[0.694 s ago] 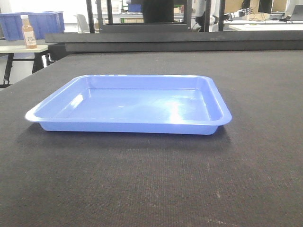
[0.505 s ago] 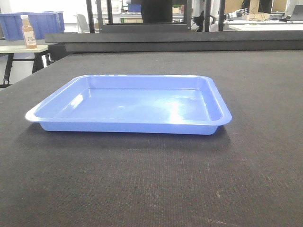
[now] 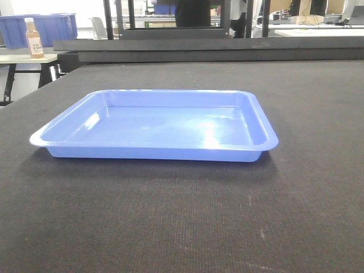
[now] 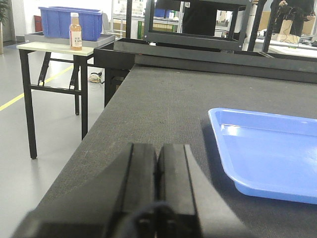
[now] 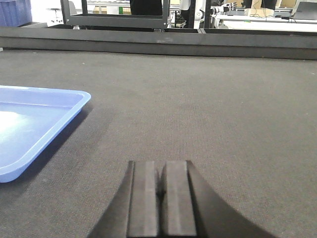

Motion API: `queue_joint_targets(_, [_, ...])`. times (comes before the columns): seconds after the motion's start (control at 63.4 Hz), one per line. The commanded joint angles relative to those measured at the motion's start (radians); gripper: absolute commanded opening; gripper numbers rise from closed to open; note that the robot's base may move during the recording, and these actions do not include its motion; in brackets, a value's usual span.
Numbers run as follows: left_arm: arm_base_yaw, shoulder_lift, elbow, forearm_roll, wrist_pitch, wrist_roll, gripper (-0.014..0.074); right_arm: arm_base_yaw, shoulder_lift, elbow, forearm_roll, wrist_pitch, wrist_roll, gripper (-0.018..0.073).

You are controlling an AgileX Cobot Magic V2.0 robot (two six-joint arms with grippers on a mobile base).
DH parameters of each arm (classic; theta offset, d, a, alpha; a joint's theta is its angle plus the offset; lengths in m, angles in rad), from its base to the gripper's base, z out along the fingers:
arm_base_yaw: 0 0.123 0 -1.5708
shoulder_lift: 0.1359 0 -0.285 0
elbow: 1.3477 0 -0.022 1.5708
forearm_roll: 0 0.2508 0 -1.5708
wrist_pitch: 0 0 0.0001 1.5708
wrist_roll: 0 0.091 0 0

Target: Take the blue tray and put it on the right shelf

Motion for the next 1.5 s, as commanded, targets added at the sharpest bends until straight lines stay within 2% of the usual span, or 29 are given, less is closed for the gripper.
queue_joint_targets(0.0, [-0.001,-0.009,0.03,-0.007,-0.097,0.002,-0.0048,-0.002,-0.021,-0.023,0.005,-0.096,-0.011,0.0054])
queue_joint_targets(0.095, [-0.001,-0.008,0.019,-0.007,-0.174,0.002,-0.0048,-0.002,-0.021,-0.028,0.021,-0.139,-0.01,0.0054])
queue_joint_targets(0.142, [-0.001,-0.008,-0.015,-0.001,-0.175,0.002,-0.0048,-0.002,-0.021,-0.049,0.05,-0.171,-0.01,0.0054])
queue_joint_targets(0.252, [-0.001,0.035,-0.218,0.122,0.067,0.002,-0.0048,-0.002,-0.014,-0.183,0.082,-0.133,-0.01,0.0054])
queue_joint_targets(0.331, [-0.002,0.109,-0.368,0.135,0.211,0.002,-0.0047,-0.002,0.022,-0.308,0.082,-0.023,-0.01,0.0057])
queue_joint_targets(0.426, [-0.002,0.224,-0.532,0.13,0.319,0.002,-0.0015,-0.002,0.104,-0.451,0.082,0.104,-0.01,0.0069])
queue_joint_targets(0.473, [-0.002,0.283,-0.596,0.122,0.35,0.002,0.0035,-0.002,0.166,-0.503,0.082,0.143,-0.01,0.0115])
queue_joint_targets(0.552, [-0.002,0.402,-0.699,0.081,0.409,0.002,0.0175,-0.002,0.274,-0.578,0.082,0.159,-0.01,0.0274])
queue_joint_targets(0.631, [-0.002,0.513,-0.781,-0.001,0.472,0.002,0.0324,0.002,0.385,-0.628,0.082,0.159,-0.01,0.0445])
queue_joint_targets(0.694, [-0.018,0.58,-0.825,-0.046,0.505,0.002,0.0394,0.026,0.462,-0.664,0.082,0.159,-0.01,0.0535])
queue_joint_targets(0.757, [-0.065,0.653,-0.872,-0.056,0.526,0.01,0.0416,0.065,0.538,-0.72,0.089,0.166,-0.01,0.0591])
queue_joint_targets(0.852, [-0.14,0.737,-0.925,-0.072,0.53,0.104,0.0416,0.152,0.657,-0.813,0.11,0.199,-0.01,0.0591])
queue_joint_targets(0.946, [-0.198,0.84,-0.997,-0.072,0.565,0.108,0.0416,0.256,0.782,-0.925,0.11,0.256,-0.01,0.0591])
queue_joint_targets(1.088, [-0.212,1.033,-1.138,-0.072,0.647,0.106,0.0416,0.383,1.02,-1.13,0.11,0.395,-0.01,0.0591])
queue_joint_targets(1.262, [-0.21,1.27,-1.316,-0.06,0.765,0.089,0.0416,0.38,1.285,-1.353,0.108,0.596,0.032,0.0591])
queue_joint_targets(1.388, [-0.21,1.433,-1.441,0.029,0.861,-0.005,0.0416,0.337,1.424,-1.45,0.094,0.675,0.124,0.0591])
queue_joint_targets(1.482, [-0.21,1.537,-1.516,0.112,0.898,-0.073,0.0416,0.303,1.514,-1.482,0.028,0.697,0.223,0.0591])
